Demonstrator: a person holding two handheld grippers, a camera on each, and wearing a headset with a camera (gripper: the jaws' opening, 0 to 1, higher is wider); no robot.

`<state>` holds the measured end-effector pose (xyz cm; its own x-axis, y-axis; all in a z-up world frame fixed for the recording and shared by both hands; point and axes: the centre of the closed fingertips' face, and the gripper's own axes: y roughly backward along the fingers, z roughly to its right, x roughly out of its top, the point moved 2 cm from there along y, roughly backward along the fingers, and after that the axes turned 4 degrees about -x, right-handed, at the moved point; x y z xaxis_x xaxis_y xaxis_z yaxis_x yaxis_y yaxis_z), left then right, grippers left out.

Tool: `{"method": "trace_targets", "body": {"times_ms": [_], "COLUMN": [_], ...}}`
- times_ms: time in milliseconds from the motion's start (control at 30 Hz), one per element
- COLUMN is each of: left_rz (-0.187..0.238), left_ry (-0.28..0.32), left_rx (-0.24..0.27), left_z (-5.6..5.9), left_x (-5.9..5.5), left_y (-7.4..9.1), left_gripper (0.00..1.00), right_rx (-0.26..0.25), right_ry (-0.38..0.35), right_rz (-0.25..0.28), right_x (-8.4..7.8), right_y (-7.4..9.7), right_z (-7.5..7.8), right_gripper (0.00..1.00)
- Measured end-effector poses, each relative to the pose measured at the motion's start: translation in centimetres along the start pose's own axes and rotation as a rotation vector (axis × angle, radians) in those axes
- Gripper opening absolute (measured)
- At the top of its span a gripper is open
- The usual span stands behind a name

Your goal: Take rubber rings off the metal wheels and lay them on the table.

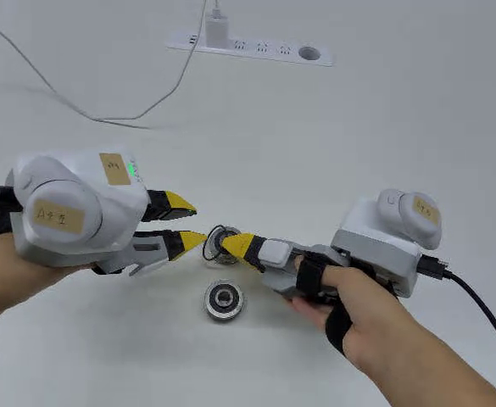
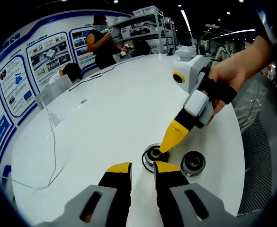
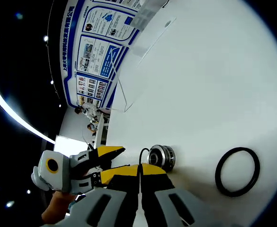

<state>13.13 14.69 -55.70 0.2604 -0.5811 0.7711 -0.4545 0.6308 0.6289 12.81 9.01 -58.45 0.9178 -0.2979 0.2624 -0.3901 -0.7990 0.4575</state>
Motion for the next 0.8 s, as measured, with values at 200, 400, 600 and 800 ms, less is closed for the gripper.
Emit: {"method": "trace_targets", "body": {"times_ms": [200, 400, 600, 800], "left_rz": [0.031, 0.086, 0.14, 0.111], "left_ry": [0.025, 0.078, 0.113, 0.055], "left_rx": [0.026, 0.057, 0.062, 0.056], "left_z": [-0.1, -0.6, -0.3, 0.7], "left_x": [0.4, 1.4, 3.0, 3.2], "left_y": [0.6, 0.7, 0.9, 0.9], "left_gripper": [0.25, 0.35, 0.45, 0.47], "right_rx": [0.056, 0.058, -0.037, -0.096], "right_ry": [0.005, 0.008, -0.052, -0.078], "right_rz": [0.028, 0.094, 0.142, 0.164], "right_x": [0.7, 2.6, 2.8, 2.3], "right_y": [0.6, 3.4, 7.1, 9.3], "right_z": [-1.4, -1.0, 3.7, 6.3], "right_gripper": [0.01, 0.01, 0.01, 0.01]}}
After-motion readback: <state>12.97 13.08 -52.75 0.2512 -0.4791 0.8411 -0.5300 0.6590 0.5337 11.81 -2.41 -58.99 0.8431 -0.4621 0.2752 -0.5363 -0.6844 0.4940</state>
